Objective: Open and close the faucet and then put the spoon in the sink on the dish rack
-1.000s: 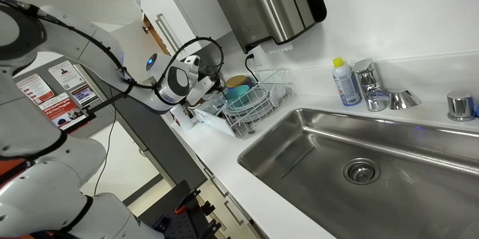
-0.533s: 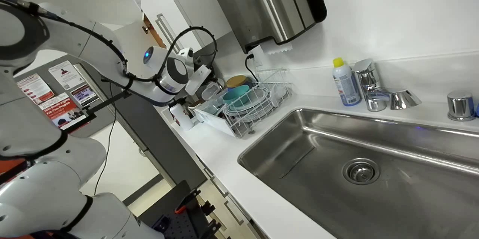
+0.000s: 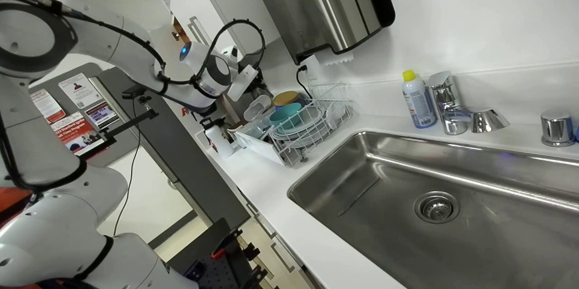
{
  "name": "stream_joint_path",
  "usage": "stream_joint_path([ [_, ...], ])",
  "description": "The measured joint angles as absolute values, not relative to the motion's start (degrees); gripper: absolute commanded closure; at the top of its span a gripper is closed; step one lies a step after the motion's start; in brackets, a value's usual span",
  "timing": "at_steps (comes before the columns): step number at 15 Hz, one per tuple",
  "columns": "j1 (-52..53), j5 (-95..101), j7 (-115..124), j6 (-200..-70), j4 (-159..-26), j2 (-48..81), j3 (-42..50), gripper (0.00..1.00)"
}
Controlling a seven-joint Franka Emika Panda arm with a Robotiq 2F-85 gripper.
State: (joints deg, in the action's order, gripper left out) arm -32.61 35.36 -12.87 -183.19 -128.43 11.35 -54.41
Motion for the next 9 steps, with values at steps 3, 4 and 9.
stream_joint_path([
  [3, -31.47, 35.37, -14.35, -182.36, -125.86, 15.94, -53.66, 0.98],
  [4, -30.96, 35.39, -14.82, -182.36, -125.07, 17.70, -53.35, 0.98],
  [9, -27.71, 35.40, -16.95, -182.36, -121.41, 26.22, -51.51, 0.98],
])
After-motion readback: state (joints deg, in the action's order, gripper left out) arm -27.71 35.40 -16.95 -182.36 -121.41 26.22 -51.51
